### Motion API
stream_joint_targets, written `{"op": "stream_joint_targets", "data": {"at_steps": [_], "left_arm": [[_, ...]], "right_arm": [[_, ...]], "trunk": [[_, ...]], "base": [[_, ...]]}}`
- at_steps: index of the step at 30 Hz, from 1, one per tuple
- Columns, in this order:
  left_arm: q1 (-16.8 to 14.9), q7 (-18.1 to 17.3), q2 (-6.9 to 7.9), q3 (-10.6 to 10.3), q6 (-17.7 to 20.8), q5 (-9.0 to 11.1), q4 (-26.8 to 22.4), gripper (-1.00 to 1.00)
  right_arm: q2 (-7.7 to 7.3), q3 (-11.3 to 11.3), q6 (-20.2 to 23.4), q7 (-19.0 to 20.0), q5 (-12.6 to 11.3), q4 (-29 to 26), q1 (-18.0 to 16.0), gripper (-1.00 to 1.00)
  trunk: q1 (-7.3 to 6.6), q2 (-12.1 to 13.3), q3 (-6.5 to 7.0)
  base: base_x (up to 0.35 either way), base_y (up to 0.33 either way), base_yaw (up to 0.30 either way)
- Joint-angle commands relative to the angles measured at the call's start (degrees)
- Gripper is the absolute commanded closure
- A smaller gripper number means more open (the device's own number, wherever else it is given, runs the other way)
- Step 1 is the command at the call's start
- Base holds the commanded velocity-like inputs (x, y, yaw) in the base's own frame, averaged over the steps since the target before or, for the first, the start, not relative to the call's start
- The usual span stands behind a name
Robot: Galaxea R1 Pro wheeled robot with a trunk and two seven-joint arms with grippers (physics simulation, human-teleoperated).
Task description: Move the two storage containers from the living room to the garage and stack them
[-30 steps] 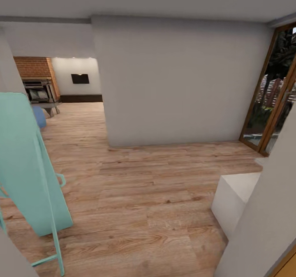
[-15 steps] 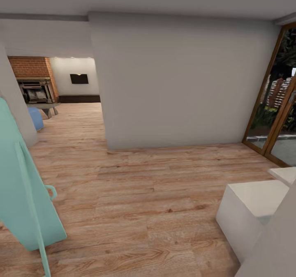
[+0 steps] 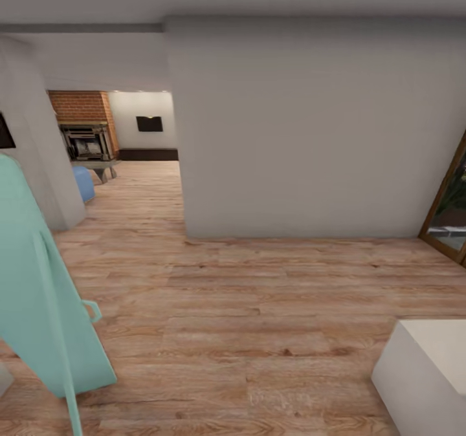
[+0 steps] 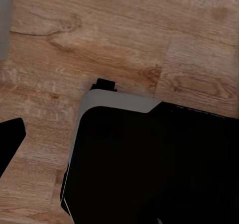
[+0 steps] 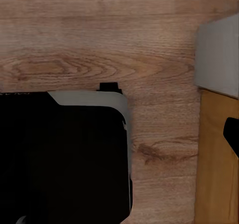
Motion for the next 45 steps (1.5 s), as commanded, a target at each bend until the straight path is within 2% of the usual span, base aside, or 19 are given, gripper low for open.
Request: {"op": "stream_joint_targets", "data": {"at_steps": [1,45], "left_arm": [[-0.06,0.17,-0.02,-0.15,0.16,0.36,-0.01,-1.00],[-0.06,0.17,-0.09,-0.15,0.07,0.36,-0.03,-1.00]], "right_arm": [[0.02,0.48,-0.33,-0.03,-0.52,0.16,-0.07,-1.00],[0.15,0.48,-0.25,-0.03,-0.53,0.16,-0.07,-1.00]], "trunk": [[0.06,-0.09,-0.11],[0.06,-0.09,-0.11]], "base": [[0.323,0.000,0.203],[0.324,0.000,0.011]]}}
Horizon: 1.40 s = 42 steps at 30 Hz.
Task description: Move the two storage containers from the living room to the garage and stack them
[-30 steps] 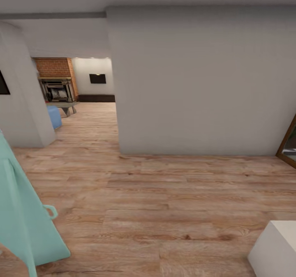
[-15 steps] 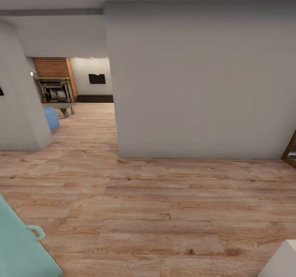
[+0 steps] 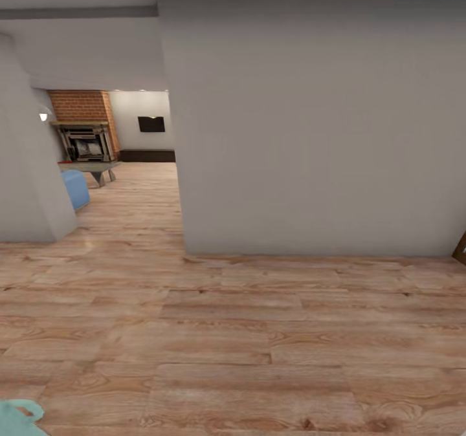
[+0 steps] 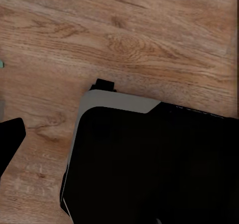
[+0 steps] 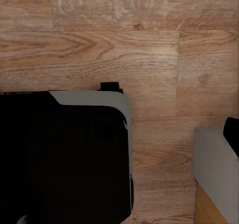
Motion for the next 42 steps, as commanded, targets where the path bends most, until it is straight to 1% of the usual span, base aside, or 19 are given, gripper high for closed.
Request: {"op": "stream_joint_targets", "data": {"at_steps": [1,11,15,42], "left_arm": [[-0.05,0.17,0.02,-0.15,0.12,0.38,0.01,-1.00],[-0.05,0.17,-0.02,-0.15,0.06,0.38,0.01,-1.00],[-0.05,0.17,0.00,-0.15,0.06,0.38,0.00,-1.00],[-0.05,0.20,0.04,-0.15,-0.01,0.38,-0.01,-1.00]], "right_arm": [[0.04,0.48,-0.31,-0.03,-0.52,0.16,-0.08,-1.00],[0.06,0.48,-0.31,-0.03,-0.52,0.16,-0.08,-1.00],[0.01,0.48,-0.35,-0.03,-0.56,0.16,-0.08,-1.00],[-0.03,0.41,-0.39,-0.03,-0.61,0.16,-0.08,-1.00]], "trunk": [[0.05,-0.09,-0.11],[0.05,-0.09,-0.11],[0.05,-0.09,-0.11],[0.05,-0.09,-0.11]], "base": [[0.323,0.000,0.000],[0.324,0.000,0.002],[0.323,0.000,0.110],[0.323,0.000,0.262]]}}
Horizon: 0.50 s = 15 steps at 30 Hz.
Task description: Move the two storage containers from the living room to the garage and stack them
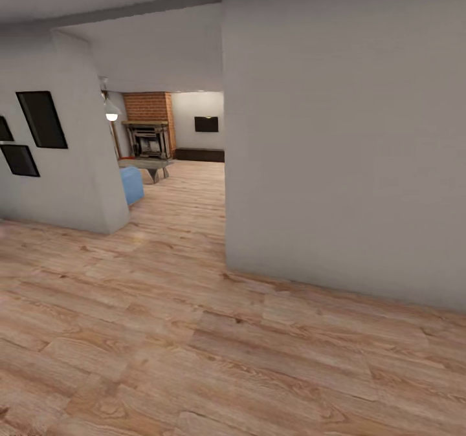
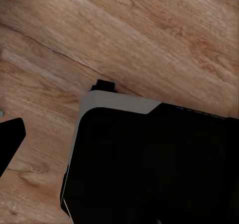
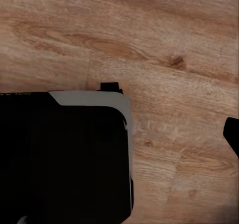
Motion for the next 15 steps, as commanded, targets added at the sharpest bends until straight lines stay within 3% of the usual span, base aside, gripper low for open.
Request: {"op": "stream_joint_targets", "data": {"at_steps": [1,15], "left_arm": [[-0.06,0.18,-0.02,-0.15,0.13,0.36,0.00,-1.00],[-0.06,0.16,-0.01,-0.15,0.12,0.35,0.00,-1.00]], "right_arm": [[0.02,0.48,-0.33,-0.03,-0.53,0.16,-0.07,-1.00],[0.02,0.48,-0.41,-0.03,-0.53,0.16,-0.07,-1.00]], "trunk": [[0.06,-0.09,-0.11],[0.06,-0.09,-0.11]], "base": [[0.324,0.000,0.269],[0.324,0.000,0.269]]}}
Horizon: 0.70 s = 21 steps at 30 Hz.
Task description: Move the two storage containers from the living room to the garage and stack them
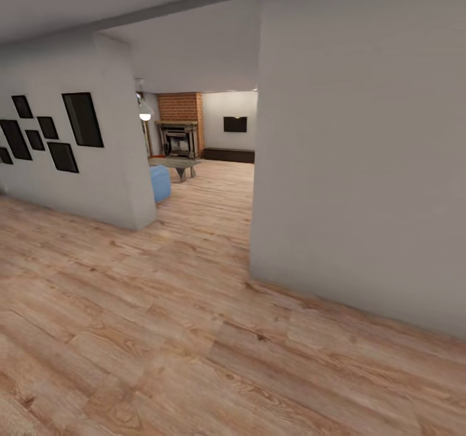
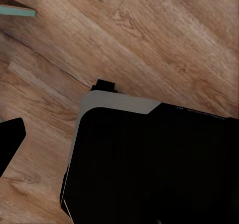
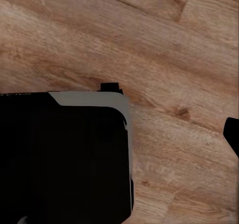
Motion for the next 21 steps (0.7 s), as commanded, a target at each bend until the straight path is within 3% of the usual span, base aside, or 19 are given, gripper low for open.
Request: {"op": "stream_joint_targets", "data": {"at_steps": [1,21], "left_arm": [[-0.06,0.18,-0.02,-0.15,0.13,0.37,0.01,-1.00],[-0.06,0.16,-0.06,-0.15,0.17,0.35,0.00,-1.00]], "right_arm": [[0.02,0.48,-0.33,-0.03,-0.52,0.16,-0.07,-1.00],[0.02,0.48,-0.34,-0.03,-0.52,0.16,-0.07,-1.00]], "trunk": [[0.06,-0.09,-0.11],[0.06,-0.09,-0.11]], "base": [[0.324,0.000,0.269],[0.323,0.000,0.268]]}}
